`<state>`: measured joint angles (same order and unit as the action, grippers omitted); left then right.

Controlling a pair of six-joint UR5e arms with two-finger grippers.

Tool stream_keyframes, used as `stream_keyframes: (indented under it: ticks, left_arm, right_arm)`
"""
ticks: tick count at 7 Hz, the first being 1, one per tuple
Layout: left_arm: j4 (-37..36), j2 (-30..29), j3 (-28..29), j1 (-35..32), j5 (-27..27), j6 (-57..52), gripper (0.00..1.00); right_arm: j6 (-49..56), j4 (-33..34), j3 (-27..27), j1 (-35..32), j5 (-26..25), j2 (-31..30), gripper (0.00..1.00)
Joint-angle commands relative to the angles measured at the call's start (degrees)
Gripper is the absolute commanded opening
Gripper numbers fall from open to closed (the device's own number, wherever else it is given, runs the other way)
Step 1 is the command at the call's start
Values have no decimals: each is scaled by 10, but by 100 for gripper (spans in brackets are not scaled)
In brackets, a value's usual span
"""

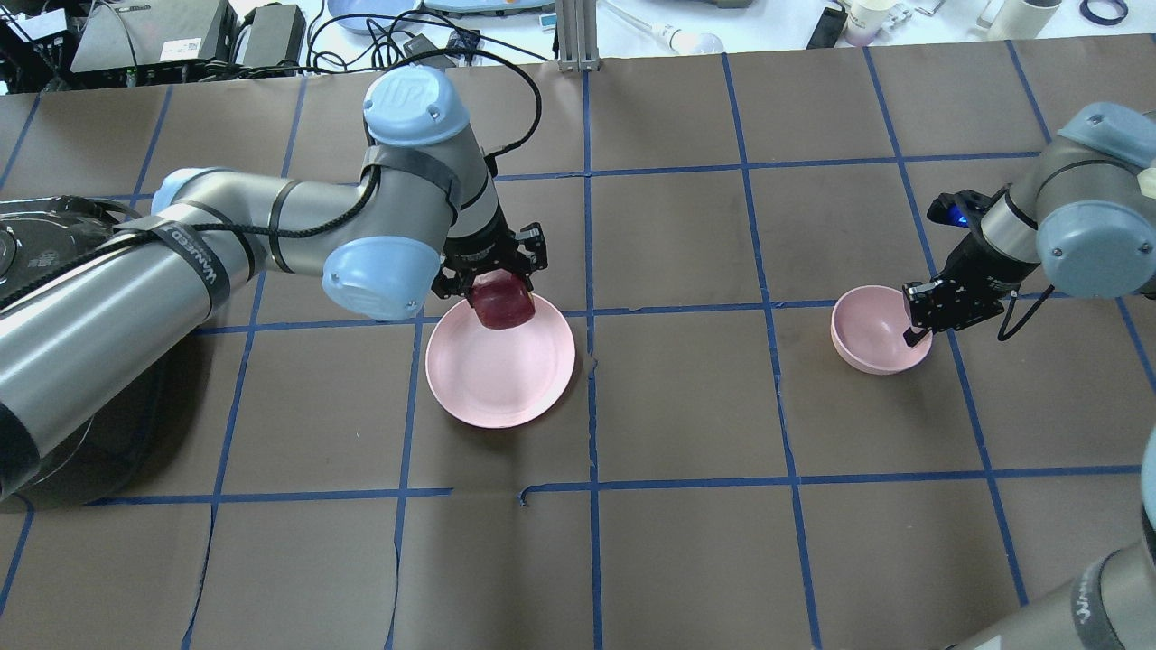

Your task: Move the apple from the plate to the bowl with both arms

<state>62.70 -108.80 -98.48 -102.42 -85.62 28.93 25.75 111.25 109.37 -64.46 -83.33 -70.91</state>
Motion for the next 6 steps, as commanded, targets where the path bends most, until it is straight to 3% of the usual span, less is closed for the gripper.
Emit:
stream_keyframes:
  ticks: [1,2,4,5,6]
  left_arm:
    - [44,-2,51,-1,46,69,0]
    - [44,-2,54,-1,48,80,0]
    - [45,-3,54,-3,49,94,0]
    - [45,-4,53,-3,49,95,0]
    - [45,-4,53,-7,50,105,0]
  right_arm:
    - [-7,-84,-26,-12,4,-58,0]
    - [-17,-100,-52,-44,4,-70,0]
    - [-38,-84,-49,-143,83,-61,0]
    - [-38,-61,-40,-152,130,-50,0]
    - [-37,-55,-29,-153,136,-49,0]
